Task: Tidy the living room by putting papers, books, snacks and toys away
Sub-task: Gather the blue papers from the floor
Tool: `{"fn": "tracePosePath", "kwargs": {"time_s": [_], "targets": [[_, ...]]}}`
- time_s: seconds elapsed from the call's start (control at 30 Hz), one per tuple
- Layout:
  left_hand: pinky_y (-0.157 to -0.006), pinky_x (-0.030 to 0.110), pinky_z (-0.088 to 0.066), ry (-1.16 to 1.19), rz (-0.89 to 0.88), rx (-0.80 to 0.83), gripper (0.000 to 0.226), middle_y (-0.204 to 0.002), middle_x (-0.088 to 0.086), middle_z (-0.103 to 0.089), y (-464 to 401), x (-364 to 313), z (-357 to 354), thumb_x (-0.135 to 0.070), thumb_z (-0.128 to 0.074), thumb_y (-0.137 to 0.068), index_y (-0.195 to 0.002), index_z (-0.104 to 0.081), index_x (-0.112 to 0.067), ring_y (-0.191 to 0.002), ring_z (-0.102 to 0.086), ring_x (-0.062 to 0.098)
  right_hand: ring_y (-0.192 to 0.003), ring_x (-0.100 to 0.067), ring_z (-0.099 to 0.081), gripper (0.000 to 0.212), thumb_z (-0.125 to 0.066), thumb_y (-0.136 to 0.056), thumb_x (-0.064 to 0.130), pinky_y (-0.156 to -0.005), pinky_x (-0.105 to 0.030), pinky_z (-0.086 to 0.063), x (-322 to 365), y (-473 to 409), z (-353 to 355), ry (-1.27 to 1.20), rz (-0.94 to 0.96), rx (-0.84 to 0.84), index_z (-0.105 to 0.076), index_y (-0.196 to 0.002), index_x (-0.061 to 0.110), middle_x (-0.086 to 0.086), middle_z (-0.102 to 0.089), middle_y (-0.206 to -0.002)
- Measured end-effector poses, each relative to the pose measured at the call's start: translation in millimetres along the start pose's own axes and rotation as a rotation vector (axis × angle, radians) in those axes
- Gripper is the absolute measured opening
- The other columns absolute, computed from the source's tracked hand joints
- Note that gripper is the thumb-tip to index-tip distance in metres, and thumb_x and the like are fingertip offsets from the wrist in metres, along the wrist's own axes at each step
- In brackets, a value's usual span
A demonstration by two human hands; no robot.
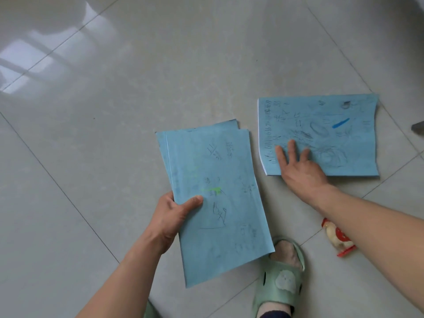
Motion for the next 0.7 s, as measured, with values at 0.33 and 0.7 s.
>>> {"fn": "tracePosePath", "kwargs": {"time_s": [0.33,0.7], "targets": [[-0.062,0.03,-0.059,-0.029,-0.078,-0.039,0.013,-0.09,0.005,-0.077,39.9,-37.6,-26.5,-0.007,-0.064,-0.09,-0.103,-0.067,-0.01,-0.08,-0.075,0.023,-0.102,-0.027,-0.06,0.026,-0.038,-0.093,0.019,-0.063,-0.031,-0.033,-54.0,23.5,81.0,-0.276,0.1,-0.216,-0.047,-0.117,0.016,-0.004,-0.061,-0.111],[-0.066,0.028,-0.059,-0.075,-0.281,-0.008,0.015,-0.095,0.0,-0.077,104.7,-146.9,-66.1,-0.016,-0.059,-0.095,-0.108,-0.067,-0.015,-0.084,-0.074,0.019,-0.073,-0.035,-0.059,0.015,-0.041,-0.087,0.02,-0.062,-0.035,-0.048,-57.8,83.8,242.1,-0.963,0.029,-0.129,-0.047,-0.093,0.007,-0.016,-0.063,-0.093]]}}
Point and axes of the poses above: each hand's wrist, its own y-axis away from the middle knuckle, its own z-axis out of the back of the hand, x = y × z, the point moved 1 cm from there along -y, towards the middle knuckle
